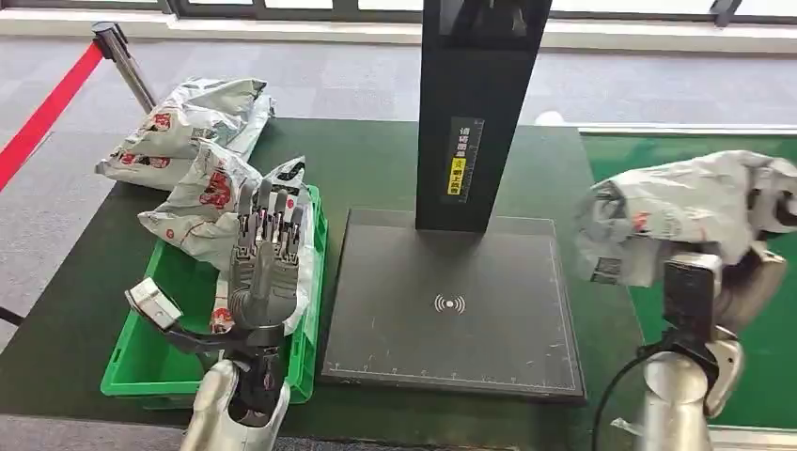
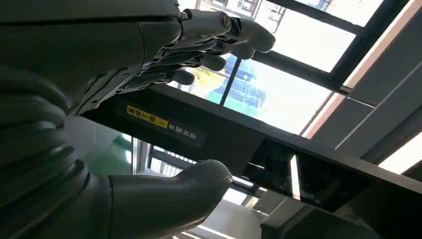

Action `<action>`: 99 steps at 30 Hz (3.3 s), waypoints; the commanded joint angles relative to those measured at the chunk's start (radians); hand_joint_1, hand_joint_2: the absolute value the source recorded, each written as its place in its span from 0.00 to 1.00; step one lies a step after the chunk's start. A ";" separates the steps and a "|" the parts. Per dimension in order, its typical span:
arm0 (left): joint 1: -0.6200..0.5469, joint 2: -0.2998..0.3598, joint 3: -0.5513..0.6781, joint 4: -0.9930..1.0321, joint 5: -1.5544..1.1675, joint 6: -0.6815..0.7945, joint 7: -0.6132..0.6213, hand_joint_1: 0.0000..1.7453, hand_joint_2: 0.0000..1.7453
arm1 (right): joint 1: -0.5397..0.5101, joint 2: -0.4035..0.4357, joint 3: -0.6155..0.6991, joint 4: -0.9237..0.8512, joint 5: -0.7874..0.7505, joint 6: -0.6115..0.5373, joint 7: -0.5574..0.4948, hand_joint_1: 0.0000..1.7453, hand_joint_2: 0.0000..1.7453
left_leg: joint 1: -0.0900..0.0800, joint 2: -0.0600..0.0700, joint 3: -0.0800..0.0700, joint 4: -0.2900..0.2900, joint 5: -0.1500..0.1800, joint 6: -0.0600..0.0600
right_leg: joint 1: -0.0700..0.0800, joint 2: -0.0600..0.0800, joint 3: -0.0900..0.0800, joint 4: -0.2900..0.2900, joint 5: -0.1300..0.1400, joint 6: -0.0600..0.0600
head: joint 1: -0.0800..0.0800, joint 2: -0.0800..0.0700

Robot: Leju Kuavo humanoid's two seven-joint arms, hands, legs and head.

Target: Moved the parcel from conveyor to table for the left to box.

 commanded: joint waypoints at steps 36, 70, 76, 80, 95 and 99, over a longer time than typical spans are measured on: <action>-0.031 0.056 -0.057 0.081 -0.072 0.081 0.007 0.00 1.00 | -0.010 -0.093 0.425 0.347 0.011 0.342 0.137 0.00 0.00 | 0.003 0.002 0.001 -0.001 0.000 -0.001 | 0.001 0.000 0.001 -0.002 0.000 -0.001 | 0.000 0.000; -0.492 -0.068 -0.589 0.973 -1.218 0.601 0.269 0.00 1.00 | 0.041 0.114 0.045 -0.367 -0.308 -0.349 -0.331 0.00 1.00 | 0.000 -0.003 0.000 0.000 0.002 -0.001 | -0.001 -0.006 0.001 -0.003 0.003 -0.001 | 0.000 0.000; -0.557 -0.068 -0.820 1.100 -1.184 0.558 0.368 0.00 1.00 | 0.058 0.113 0.016 -0.313 -0.348 -0.349 -0.331 0.00 1.00 | 0.001 -0.002 0.001 0.001 0.001 0.000 | 0.000 -0.003 0.001 -0.002 0.002 0.000 | 0.000 0.000; -0.574 -0.068 -0.903 1.118 -1.229 0.538 0.429 0.00 1.00 | 0.075 0.102 0.005 -0.309 -0.352 -0.349 -0.331 0.00 1.00 | 0.001 -0.002 0.001 0.000 0.001 0.000 | 0.000 -0.003 0.001 -0.003 0.002 0.000 | 0.000 0.000; -0.577 -0.068 -1.018 1.086 -1.315 0.525 0.520 1.00 1.00 | 0.112 0.110 -0.007 -0.346 -0.330 -0.349 -0.331 0.00 1.00 | 0.001 0.001 0.000 0.001 0.001 0.000 | -0.001 0.000 0.000 -0.002 0.003 0.000 | 0.000 0.000; -0.582 -0.068 -1.041 1.082 -1.367 0.544 0.564 1.00 1.00 | 0.129 0.111 -0.013 -0.359 -0.324 -0.349 -0.331 0.00 1.00 | 0.000 0.001 0.001 0.000 0.001 0.000 | -0.001 -0.001 0.001 -0.002 0.003 0.000 | 0.000 0.000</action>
